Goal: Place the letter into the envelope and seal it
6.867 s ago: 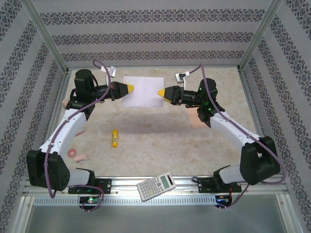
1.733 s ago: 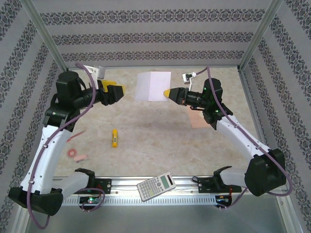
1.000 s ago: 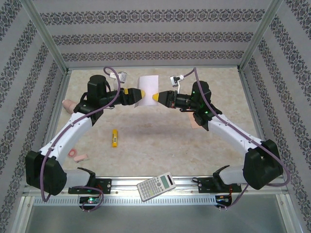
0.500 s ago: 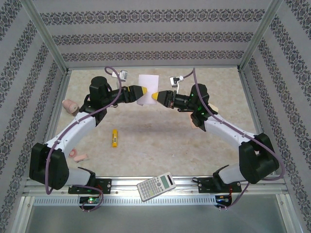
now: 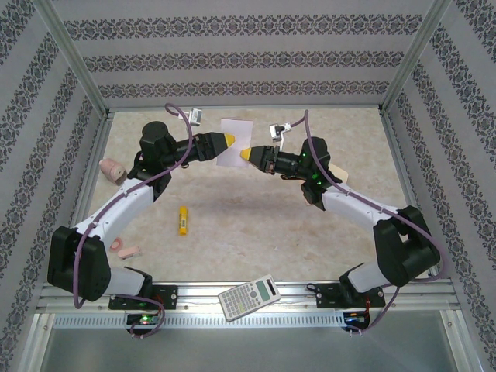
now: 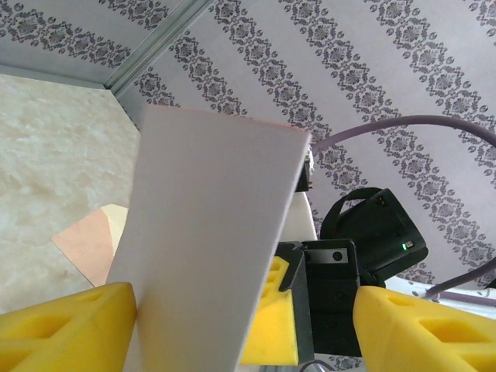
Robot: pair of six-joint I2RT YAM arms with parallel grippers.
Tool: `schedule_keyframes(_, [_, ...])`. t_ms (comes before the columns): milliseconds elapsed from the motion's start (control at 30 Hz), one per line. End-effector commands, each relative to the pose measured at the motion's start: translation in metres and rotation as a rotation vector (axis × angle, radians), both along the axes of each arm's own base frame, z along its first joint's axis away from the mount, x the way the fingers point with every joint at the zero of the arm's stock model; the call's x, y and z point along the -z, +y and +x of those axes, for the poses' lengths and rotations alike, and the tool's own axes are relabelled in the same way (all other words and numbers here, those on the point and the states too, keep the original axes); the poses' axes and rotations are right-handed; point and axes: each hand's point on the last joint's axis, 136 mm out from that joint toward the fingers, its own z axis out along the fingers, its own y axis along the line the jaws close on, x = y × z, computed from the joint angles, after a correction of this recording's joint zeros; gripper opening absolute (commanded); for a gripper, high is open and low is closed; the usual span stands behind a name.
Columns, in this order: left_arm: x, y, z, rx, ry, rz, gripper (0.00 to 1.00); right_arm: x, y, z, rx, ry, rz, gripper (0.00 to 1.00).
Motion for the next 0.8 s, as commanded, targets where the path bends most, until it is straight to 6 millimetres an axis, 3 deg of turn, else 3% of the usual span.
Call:
schedule_keyframes(0, [-0.004,-0.004,-0.01,0.033,-0.041,0.03,0.71,-0.006,0.006,-0.001,-0.007,-0.035,0.023,0.0])
schedule_keyframes(300, [0.008,0.0,-0.014,0.019,-0.029,0.099,0.48,-0.013,0.011,0.0,-0.019,-0.049,0.03,0.0])
schedule_keyframes(533, [0.006,0.0,-0.014,0.014,-0.04,0.113,0.3,-0.012,0.013,-0.003,-0.03,-0.05,0.018,0.0])
schedule_keyframes(767, [0.001,0.002,-0.014,0.011,-0.062,0.13,0.21,-0.007,0.013,-0.007,-0.042,-0.051,-0.005,0.0])
